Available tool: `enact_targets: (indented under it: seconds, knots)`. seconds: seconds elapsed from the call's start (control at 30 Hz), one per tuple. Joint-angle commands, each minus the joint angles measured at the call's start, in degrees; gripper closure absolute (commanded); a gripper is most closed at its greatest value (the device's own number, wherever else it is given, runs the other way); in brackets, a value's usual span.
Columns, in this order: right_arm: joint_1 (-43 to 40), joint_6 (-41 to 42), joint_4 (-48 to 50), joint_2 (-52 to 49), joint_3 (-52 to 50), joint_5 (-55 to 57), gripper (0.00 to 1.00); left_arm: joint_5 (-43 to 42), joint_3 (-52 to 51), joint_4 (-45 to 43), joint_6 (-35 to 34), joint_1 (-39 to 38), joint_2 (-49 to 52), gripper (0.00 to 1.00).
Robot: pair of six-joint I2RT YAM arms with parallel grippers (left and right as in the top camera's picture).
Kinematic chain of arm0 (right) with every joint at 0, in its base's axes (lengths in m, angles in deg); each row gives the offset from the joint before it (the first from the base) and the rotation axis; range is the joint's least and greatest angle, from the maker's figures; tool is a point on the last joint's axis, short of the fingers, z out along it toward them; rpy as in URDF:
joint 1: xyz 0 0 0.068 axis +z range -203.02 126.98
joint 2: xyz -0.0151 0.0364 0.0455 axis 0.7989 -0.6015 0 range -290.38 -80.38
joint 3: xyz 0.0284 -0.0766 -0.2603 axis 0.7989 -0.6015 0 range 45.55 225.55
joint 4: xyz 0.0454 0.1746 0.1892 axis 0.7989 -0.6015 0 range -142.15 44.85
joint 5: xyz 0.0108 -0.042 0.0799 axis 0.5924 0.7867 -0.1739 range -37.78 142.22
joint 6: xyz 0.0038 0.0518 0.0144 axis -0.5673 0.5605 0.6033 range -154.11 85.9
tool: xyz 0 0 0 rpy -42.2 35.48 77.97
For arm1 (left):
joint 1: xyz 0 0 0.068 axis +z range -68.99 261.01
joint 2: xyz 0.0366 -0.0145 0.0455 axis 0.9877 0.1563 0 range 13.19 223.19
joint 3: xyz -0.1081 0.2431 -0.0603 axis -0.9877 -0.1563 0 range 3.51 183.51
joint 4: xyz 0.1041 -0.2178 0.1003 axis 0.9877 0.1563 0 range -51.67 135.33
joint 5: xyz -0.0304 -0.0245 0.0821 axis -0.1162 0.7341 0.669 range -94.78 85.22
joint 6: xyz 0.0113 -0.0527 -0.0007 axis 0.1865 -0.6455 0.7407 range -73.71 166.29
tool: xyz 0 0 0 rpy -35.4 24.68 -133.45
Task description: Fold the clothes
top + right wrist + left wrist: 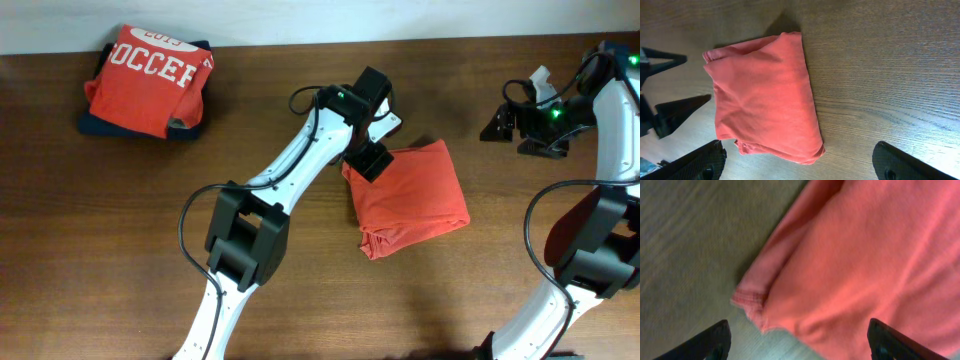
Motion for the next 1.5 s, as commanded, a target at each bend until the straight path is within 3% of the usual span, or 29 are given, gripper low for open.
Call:
enact_targets:
  seconds: [0.0, 0.07, 0.23, 0.93, 0.97, 1.03, 1.1, 1.23, 1.47]
  knots:
    - [-0.2, -0.2, 0.0, 1.1, 0.7, 0.2, 0.01, 0.6, -2.9, -3.0, 2.2, -0.3, 0.5, 0.13]
    - [-0.2, -0.2, 0.0, 1.1, 0.7, 0.2, 0.01, 0.6, -4.4, -4.9, 2.2, -0.3, 0.5, 0.08]
    - [-0.2, -0.2, 0.0, 1.1, 0.7, 0.2, 0.01, 0.6, -7.7, -6.8, 2.2, -0.3, 0.5, 0.07]
    - [-0.2, -0.2, 0.0, 1.1, 0.7, 0.2, 0.01, 0.5, -9.2, -6.6, 2.1, -1.5, 4.2, 0.09]
    - [-0.2, -0.2, 0.0, 1.1, 0.7, 0.2, 0.01, 0.5, -9.2, -6.4, 2.1, -1.6, 4.2, 0.11]
    - [-0.2, -0.2, 0.0, 1.1, 0.7, 0.2, 0.01, 0.5, -9.2, -6.0, 2.1, -1.9, 4.2, 0.36]
    - [-0.2, -0.2, 0.0, 1.1, 0.7, 0.2, 0.01, 0.5, -9.2, -5.6, 2.1, -2.1, 4.2, 0.52]
    - [-0.2, -0.2, 0.0, 1.1, 0.7, 0.2, 0.01, 0.4, -9.1, -5.1, 2.1, -2.3, 4.2, 0.97]
    - [-0.2, -0.2, 0.0, 1.1, 0.7, 0.2, 0.01, 0.5, -4.8, -0.4, 2.1, -2.2, 4.0, 1.0]
